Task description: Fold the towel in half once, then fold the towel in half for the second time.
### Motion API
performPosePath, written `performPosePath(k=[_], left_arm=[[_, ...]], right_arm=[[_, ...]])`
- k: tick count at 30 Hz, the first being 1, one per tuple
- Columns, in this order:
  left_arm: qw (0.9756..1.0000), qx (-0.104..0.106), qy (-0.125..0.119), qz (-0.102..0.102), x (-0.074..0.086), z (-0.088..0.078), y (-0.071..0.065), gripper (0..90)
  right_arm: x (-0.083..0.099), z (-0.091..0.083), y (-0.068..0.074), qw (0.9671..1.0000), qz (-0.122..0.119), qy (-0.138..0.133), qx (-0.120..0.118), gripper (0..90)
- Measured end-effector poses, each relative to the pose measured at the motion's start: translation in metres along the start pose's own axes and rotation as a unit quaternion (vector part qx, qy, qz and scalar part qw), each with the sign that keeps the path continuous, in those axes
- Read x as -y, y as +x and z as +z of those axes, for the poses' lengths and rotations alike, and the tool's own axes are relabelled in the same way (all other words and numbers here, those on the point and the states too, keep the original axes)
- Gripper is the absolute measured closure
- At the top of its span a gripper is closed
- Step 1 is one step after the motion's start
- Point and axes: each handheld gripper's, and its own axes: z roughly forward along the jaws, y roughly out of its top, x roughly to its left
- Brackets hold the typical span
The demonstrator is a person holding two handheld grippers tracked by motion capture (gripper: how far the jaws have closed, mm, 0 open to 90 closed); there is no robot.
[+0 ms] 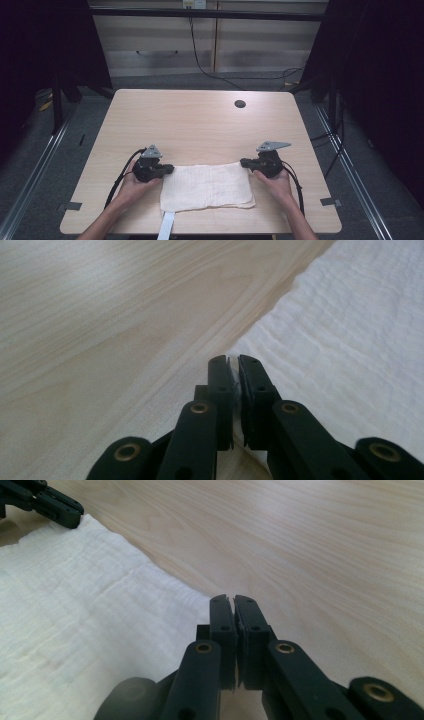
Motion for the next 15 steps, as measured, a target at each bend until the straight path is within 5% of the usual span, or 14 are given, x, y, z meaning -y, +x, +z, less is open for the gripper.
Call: performPosePath(k=[15], left_arm=[[1.0000,-0.008,0.001,-0.003,0.002,-0.003,0.002,85.0]], right_arm=[[-0.009,-0.018,0.021,0.9984,-0.034,-0.035,-0.027,87.8]])
